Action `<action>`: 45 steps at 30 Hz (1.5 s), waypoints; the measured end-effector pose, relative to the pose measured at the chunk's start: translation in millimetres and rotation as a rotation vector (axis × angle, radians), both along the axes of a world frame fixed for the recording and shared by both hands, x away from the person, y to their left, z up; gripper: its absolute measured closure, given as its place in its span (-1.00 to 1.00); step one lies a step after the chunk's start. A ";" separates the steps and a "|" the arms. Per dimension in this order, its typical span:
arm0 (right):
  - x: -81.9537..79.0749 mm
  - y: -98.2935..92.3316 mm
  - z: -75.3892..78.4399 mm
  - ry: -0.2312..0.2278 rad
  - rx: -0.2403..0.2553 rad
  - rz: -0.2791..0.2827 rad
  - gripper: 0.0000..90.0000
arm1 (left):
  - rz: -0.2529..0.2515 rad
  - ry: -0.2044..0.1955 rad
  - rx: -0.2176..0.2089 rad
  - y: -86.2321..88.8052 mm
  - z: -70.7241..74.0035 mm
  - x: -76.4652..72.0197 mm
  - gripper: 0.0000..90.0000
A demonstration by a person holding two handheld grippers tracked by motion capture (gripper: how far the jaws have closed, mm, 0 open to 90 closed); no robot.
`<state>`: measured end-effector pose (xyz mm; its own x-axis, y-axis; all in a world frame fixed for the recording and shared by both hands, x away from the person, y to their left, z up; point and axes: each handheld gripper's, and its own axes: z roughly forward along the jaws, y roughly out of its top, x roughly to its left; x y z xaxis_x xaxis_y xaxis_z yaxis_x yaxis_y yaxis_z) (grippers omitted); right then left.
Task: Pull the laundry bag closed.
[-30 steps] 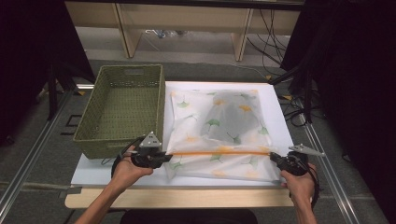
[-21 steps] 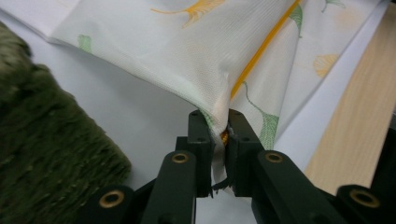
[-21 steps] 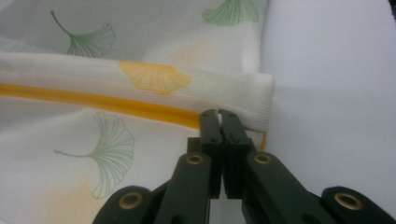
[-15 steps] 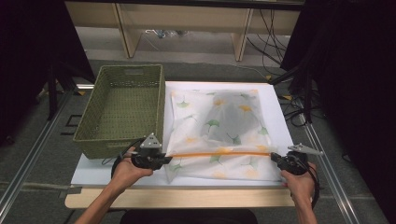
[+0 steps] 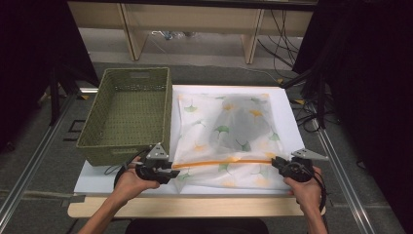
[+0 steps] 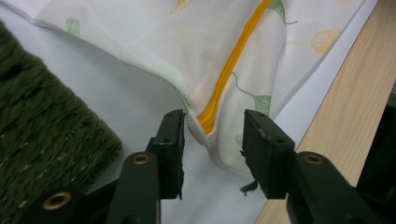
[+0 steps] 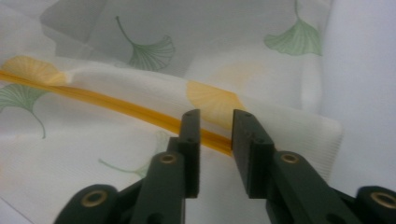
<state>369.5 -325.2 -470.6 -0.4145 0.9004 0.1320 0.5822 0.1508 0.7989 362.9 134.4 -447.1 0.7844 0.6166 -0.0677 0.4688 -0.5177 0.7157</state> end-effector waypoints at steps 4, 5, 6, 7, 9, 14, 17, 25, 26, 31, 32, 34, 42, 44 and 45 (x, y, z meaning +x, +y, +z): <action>0.3 7.1 1.7 0.003 -0.013 0.032 0.51 | 0.013 -0.020 0.006 3.0 0.6 -7.0 0.14; -1.3 14.9 2.8 0.013 -0.015 0.013 0.39 | 0.024 -0.027 0.006 6.1 0.7 -11.1 0.07; -2.0 17.4 2.9 0.012 -0.005 0.003 0.37 | 0.029 -0.031 -0.012 6.6 0.5 -13.2 0.06; -2.3 19.1 3.3 0.009 -0.003 -0.001 0.33 | 0.025 -0.041 -0.009 8.4 0.8 -13.9 0.05; -0.3 20.5 3.6 -0.016 -0.013 0.021 0.26 | 0.042 -0.035 -0.024 9.4 0.4 -16.4 -0.02; -0.1 28.3 4.1 -0.007 0.020 0.044 0.11 | 0.043 -0.040 -0.039 9.9 -2.3 -19.7 -0.06; 0.0 31.5 3.4 -0.023 0.047 0.073 0.04 | 0.046 -0.044 -0.031 9.1 -4.1 -22.6 -0.13; -0.6 38.4 3.7 -0.041 0.018 0.128 -0.07 | 0.059 -0.056 -0.062 9.7 -8.0 -28.3 -0.25; -0.2 39.2 3.2 -0.055 0.012 0.132 -0.09 | 0.058 -0.067 -0.050 10.4 -8.9 -29.0 -0.27; -2.3 45.6 2.3 -0.035 0.012 0.162 -0.12 | 0.073 -0.076 -0.039 9.9 -9.4 -29.9 -0.32; -3.3 47.1 2.5 -0.039 0.014 0.168 -0.14 | 0.059 -0.084 -0.053 9.9 -9.0 -30.0 -0.34; -5.3 49.7 3.4 -0.034 0.008 0.182 -0.15 | 0.070 -0.089 -0.051 9.5 -10.3 -31.7 -0.40; -17.1 65.7 5.8 -0.068 0.026 0.265 -0.20 | 0.104 -0.078 -0.099 8.2 -10.8 -40.4 -0.57; -20.1 68.7 4.9 -0.078 0.038 0.279 -0.20 | 0.098 -0.072 -0.110 8.5 -10.3 -41.2 -0.61; -22.5 68.2 6.2 -0.075 0.015 0.288 -0.20 | 0.098 -0.076 -0.121 7.6 -10.4 -41.7 -0.66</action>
